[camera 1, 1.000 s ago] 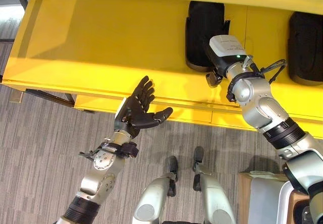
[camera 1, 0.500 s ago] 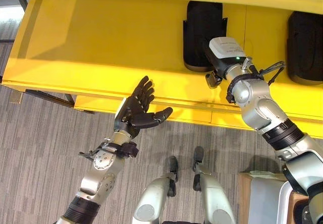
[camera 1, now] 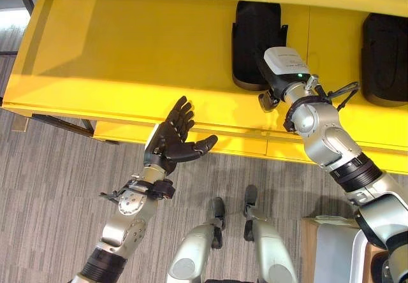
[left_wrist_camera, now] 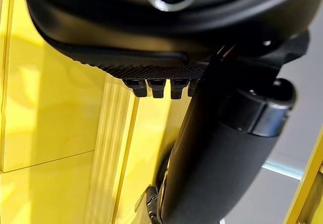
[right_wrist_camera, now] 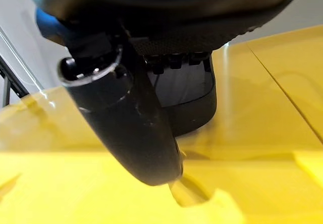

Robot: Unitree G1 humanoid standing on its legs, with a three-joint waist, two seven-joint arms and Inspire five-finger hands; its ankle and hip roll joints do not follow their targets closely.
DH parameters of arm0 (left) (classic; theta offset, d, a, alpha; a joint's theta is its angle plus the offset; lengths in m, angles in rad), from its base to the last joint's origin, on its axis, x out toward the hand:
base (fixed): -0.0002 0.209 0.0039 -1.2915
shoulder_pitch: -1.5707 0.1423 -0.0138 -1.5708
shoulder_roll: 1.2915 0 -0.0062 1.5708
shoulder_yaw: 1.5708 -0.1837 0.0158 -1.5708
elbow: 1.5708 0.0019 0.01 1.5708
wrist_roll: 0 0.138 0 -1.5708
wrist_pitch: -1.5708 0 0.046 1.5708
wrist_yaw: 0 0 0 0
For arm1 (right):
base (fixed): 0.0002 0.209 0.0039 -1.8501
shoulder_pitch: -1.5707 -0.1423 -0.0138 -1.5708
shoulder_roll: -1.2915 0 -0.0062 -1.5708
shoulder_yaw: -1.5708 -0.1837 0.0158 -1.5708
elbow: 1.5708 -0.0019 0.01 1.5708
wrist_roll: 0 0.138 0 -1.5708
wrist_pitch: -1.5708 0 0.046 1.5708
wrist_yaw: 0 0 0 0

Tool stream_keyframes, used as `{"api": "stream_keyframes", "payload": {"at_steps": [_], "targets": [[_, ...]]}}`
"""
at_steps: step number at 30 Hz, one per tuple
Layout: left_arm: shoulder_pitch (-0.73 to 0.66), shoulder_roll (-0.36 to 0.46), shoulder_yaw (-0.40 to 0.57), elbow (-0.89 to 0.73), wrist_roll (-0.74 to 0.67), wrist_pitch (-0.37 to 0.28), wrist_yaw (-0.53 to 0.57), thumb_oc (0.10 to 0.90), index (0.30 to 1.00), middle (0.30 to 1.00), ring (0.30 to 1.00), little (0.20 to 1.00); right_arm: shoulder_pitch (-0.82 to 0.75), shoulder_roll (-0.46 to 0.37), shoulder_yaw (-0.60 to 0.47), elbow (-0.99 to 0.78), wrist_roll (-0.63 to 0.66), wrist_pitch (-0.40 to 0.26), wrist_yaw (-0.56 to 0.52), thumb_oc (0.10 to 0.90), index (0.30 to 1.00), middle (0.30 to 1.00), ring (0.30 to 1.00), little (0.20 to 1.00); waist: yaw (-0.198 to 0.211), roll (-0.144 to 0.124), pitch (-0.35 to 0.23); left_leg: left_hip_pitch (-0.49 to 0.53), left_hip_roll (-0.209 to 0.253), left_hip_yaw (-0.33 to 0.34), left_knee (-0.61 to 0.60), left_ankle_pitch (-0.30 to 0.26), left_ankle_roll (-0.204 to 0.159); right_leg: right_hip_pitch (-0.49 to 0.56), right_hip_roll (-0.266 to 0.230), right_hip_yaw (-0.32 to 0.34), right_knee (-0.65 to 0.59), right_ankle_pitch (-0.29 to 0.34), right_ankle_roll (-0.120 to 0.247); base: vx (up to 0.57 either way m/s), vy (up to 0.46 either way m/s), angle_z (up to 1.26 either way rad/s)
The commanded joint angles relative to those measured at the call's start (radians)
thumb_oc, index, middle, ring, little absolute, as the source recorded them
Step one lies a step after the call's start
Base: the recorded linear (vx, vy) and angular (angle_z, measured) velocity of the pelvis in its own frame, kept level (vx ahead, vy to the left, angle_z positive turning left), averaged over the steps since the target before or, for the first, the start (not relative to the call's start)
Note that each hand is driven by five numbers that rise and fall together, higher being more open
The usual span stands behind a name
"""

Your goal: Move parts from the plastic box to the shelf.

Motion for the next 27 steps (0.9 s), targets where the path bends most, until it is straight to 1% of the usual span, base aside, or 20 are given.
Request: {"api": "stream_keyframes", "payload": {"at_steps": [1,5,10,13,16,18,19,20,22,23,24,25,26,27], "targets": [[-0.003,-0.058,-0.102,-0.071,-0.033,0.023,-0.028,0.900,1.000,1.000,1.000,1.000,-0.106,-0.012,-0.047,-0.183,0.012,-0.044,-0.129,0.900,1.000,1.000,1.000,1.000,-0.044,0.018,-0.046,0.010,0.074,-0.013,0.104,-0.098,-0.054,0.012,-0.007,0.016,0.092,-0.136,0.068,0.00,0.000,0.00],[-0.007,-0.064,-0.113,-0.072,-0.033,0.017,-0.029,0.900,1.000,1.000,1.000,1.000,-0.101,0.006,-0.080,-0.223,0.020,-0.082,-0.238,0.900,1.000,1.000,1.000,1.000,-0.048,0.025,-0.048,0.015,0.072,-0.014,0.097,-0.097,-0.056,0.014,-0.005,0.020,0.087,-0.135,0.068,0.00,0.006,-0.01],[-0.007,-0.069,-0.120,-0.071,-0.037,0.015,-0.023,0.900,1.000,1.000,1.000,1.000,-0.093,0.019,-0.107,-0.254,0.011,-0.106,-0.292,0.900,1.000,1.000,1.000,1.000,-0.052,0.033,-0.051,0.019,0.069,-0.013,0.089,-0.098,-0.056,0.016,-0.005,0.023,0.082,-0.135,0.065,0.00,0.008,-0.02],[-0.006,-0.071,-0.120,-0.070,-0.047,0.020,-0.015,0.900,1.000,1.000,1.000,1.000,-0.090,0.023,-0.121,-0.278,0.018,-0.125,-0.293,0.900,1.000,1.000,1.000,1.000,-0.053,0.038,-0.053,0.021,0.068,-0.012,0.087,-0.098,-0.058,0.016,-0.007,0.024,0.080,-0.135,0.065,0.00,0.013,-0.04],[-0.006,-0.078,-0.121,-0.067,-0.046,0.014,-0.006,0.900,1.000,1.000,1.000,1.000,-0.090,0.029,-0.126,-0.300,0.042,-0.172,-0.318,0.900,1.000,1.000,1.000,1.000,-0.055,0.041,-0.055,0.023,0.067,-0.011,0.085,-0.098,-0.059,0.016,-0.007,0.025,0.079,-0.136,0.064,0.00,0.000,0.00],[-0.004,-0.082,-0.126,-0.066,-0.044,0.010,-0.003,0.900,1.000,1.000,1.000,1.000,-0.093,0.041,-0.127,-0.319,0.088,-0.203,-0.368,0.900,1.000,1.000,1.000,1.000,-0.054,0.044,-0.056,0.025,0.067,-0.011,0.082,-0.098,-0.060,0.016,-0.008,0.026,0.078,-0.136,0.063,0.00,0.000,0.00],[-0.004,-0.083,-0.128,-0.065,-0.043,0.008,-0.006,0.900,1.000,1.000,1.000,1.000,-0.093,0.049,-0.131,-0.333,0.111,-0.231,-0.404,0.900,1.000,1.000,1.000,1.000,-0.054,0.046,-0.056,0.026,0.067,-0.011,0.079,-0.097,-0.061,0.016,-0.008,0.026,0.077,-0.136,0.063,0.00,0.000,0.00],[-0.004,-0.083,-0.129,-0.065,-0.043,0.008,-0.006,0.900,1.000,1.000,1.000,1.000,-0.093,0.049,-0.132,-0.333,0.113,-0.239,-0.411,0.900,1.000,1.000,1.000,1.000,-0.054,0.046,-0.056,0.027,0.066,-0.011,0.079,-0.097,-0.061,0.016,-0.008,0.026,0.077,-0.136,0.063,0.00,0.000,0.00],[-0.004,-0.092,-0.144,-0.065,-0.038,0.001,-0.001,0.900,1.000,1.000,1.000,1.000,-0.081,0.082,-0.153,-0.382,0.181,-0.299,-0.465,0.900,1.000,1.000,1.000,1.000,-0.056,0.053,-0.057,0.030,0.066,-0.010,0.072,-0.096,-0.063,0.016,-0.009,0.026,0.076,-0.137,0.063,0.01,0.052,0.00],[-0.002,-0.099,-0.158,-0.066,-0.037,-0.009,0.007,0.900,1.000,1.000,1.000,1.000,-0.069,0.110,-0.162,-0.424,0.207,-0.297,-0.505,0.900,1.000,1.000,1.000,1.000,-0.058,0.060,-0.058,0.035,0.064,-0.009,0.067,-0.095,-0.063,0.017,-0.009,0.030,0.077,-0.138,0.061,0.01,0.078,-0.01],[-0.002,-0.102,-0.162,-0.066,-0.036,-0.012,0.010,0.900,1.000,1.000,1.000,1.000,-0.066,0.120,-0.163,-0.434,0.221,-0.285,-0.521,0.900,1.000,1.000,1.000,1.000,-0.059,0.062,-0.058,0.037,0.064,-0.008,0.065,-0.094,-0.063,0.017,-0.009,0.031,0.077,-0.139,0.060,0.01,0.078,-0.01],[-0.003,-0.106,-0.165,-0.067,-0.035,-0.015,0.014,0.900,1.000,1.000,1.000,1.000,-0.059,0.132,-0.167,-0.448,0.243,-0.257,-0.540,0.900,1.000,1.000,1.000,1.000,-0.060,0.065,-0.058,0.040,0.064,-0.008,0.062,-0.094,-0.063,0.018,-0.008,0.033,0.077,-0.139,0.058,0.01,0.078,-0.02],[0.001,-0.108,-0.168,-0.068,-0.039,-0.026,0.021,0.900,1.000,1.000,1.000,1.000,-0.037,0.149,-0.178,-0.458,0.316,-0.198,-0.617,0.900,1.000,1.000,1.000,1.000,-0.064,0.068,-0.062,0.049,0.064,-0.007,0.053,-0.093,-0.065,0.024,-0.008,0.035,0.074,-0.140,0.058,0.02,0.084,-0.02],[0.005,-0.110,-0.167,-0.066,-0.042,-0.032,0.019,0.900,1.000,1.000,1.000,1.000,-0.023,0.156,-0.186,-0.450,0.405,-0.187,-0.681,0.900,1.000,1.000,1.000,1.000,-0.066,0.069,-0.066,0.055,0.065,-0.006,0.047,-0.092,-0.065,0.029,-0.008,0.036,0.071,-0.140,0.057,0.03,0.067,-0.01]]}}
